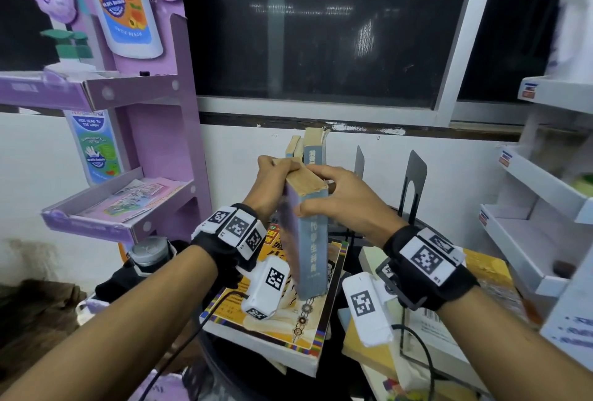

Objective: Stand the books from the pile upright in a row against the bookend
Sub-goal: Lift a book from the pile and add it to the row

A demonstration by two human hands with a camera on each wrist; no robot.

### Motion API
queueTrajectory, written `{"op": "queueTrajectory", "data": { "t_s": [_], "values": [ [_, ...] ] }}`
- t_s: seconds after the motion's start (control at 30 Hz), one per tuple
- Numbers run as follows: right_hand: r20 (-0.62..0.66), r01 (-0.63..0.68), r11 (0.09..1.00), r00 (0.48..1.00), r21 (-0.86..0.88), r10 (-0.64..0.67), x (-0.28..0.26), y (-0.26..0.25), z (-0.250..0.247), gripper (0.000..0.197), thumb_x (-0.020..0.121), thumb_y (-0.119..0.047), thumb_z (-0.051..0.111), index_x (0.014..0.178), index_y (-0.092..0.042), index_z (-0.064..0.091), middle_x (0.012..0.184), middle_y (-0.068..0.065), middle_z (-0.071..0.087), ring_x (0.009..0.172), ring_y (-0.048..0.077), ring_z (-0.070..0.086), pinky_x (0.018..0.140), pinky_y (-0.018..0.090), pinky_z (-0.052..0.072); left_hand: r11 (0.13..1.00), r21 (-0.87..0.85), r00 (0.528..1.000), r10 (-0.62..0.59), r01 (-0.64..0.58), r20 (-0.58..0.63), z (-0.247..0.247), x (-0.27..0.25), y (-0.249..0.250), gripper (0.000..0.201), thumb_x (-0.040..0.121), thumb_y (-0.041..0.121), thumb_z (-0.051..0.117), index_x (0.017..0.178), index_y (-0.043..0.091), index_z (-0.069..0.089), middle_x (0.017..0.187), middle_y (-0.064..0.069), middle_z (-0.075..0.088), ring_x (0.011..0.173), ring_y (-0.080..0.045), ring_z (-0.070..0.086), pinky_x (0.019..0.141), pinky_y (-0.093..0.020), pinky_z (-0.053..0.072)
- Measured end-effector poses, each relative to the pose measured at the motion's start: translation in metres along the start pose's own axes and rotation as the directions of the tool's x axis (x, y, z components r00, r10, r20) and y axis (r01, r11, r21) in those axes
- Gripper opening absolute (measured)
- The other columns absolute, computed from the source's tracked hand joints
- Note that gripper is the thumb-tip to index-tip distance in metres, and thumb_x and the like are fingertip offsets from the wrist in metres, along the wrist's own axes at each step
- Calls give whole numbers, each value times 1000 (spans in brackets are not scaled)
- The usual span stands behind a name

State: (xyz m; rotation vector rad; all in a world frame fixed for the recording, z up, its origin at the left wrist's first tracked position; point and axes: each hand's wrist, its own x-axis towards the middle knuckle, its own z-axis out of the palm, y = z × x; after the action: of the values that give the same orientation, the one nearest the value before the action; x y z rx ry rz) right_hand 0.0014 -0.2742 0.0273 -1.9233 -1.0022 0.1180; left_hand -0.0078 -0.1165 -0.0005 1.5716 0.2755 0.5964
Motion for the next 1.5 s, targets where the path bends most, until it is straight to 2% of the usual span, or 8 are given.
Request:
{"op": "queueTrajectory", "data": {
  "t_s": [0.1,0.23,0.37,0.63,0.87,1.07,1.37,1.5],
  "values": [
    [-30,-10,999,1000,-32,9,-1,-2,-1,62,66,-29,80,125,-28,61,108,-10,67,97,10,64,86,34,55,997,-76,1000,-28,28,7,2,-2,-4,30,92,35,52,106,14,35,106,-11,51,95,-20,54,74,-32,46],
    [-102,-32,996,994,-83,24,-5,-5,-3,52,71,-22,78,120,-27,61,103,-11,65,88,4,62,68,17,48,995,-95,1000,-16,15,-18,7,1,-1,43,83,42,57,112,13,43,116,-14,55,103,-23,57,85,-37,47],
    [-109,-30,989,994,-146,14,-8,-10,-4,40,71,-22,73,110,-28,64,89,-8,66,67,5,57,55,17,41,996,-77,998,-36,32,-46,15,2,-1,34,75,44,57,95,19,45,105,-9,54,94,-19,57,89,-41,47],
    [-76,-42,898,997,-439,10,2,-8,2,46,76,-39,68,114,-17,53,102,5,63,91,24,59,75,35,51,997,-79,996,-26,20,-79,24,1,1,33,87,32,58,106,12,40,96,-3,54,86,-14,59,83,-36,51],
    [-90,-109,852,993,-512,73,1,-13,1,59,76,-44,69,127,-26,45,109,7,62,95,28,60,81,39,54,991,-110,994,-82,75,-65,22,-1,3,39,87,32,58,114,11,39,100,-7,57,88,-17,62,86,-39,52],
    [-119,-106,846,992,-523,51,1,-13,2,55,76,-37,68,124,-18,49,108,9,62,93,30,60,78,37,53,998,-23,996,-52,51,-68,21,-5,8,42,77,42,55,107,15,41,114,-12,55,101,-20,61,90,-42,52],
    [-187,-138,879,981,-457,57,-2,-6,-11,33,73,-31,66,102,-18,57,90,9,63,81,28,60,59,30,45,996,-22,995,-85,86,51,28,-2,14,33,94,33,51,115,9,44,99,-2,55,83,-6,56,68,-22,44],
    [-233,-159,886,971,-436,60,-3,-6,-28,34,75,-31,69,106,-18,61,89,6,63,90,28,58,72,34,52,999,-26,981,-16,21,194,30,0,26,30,102,31,37,94,12,59,75,12,64,59,12,59,52,-4,42]
  ]
}}
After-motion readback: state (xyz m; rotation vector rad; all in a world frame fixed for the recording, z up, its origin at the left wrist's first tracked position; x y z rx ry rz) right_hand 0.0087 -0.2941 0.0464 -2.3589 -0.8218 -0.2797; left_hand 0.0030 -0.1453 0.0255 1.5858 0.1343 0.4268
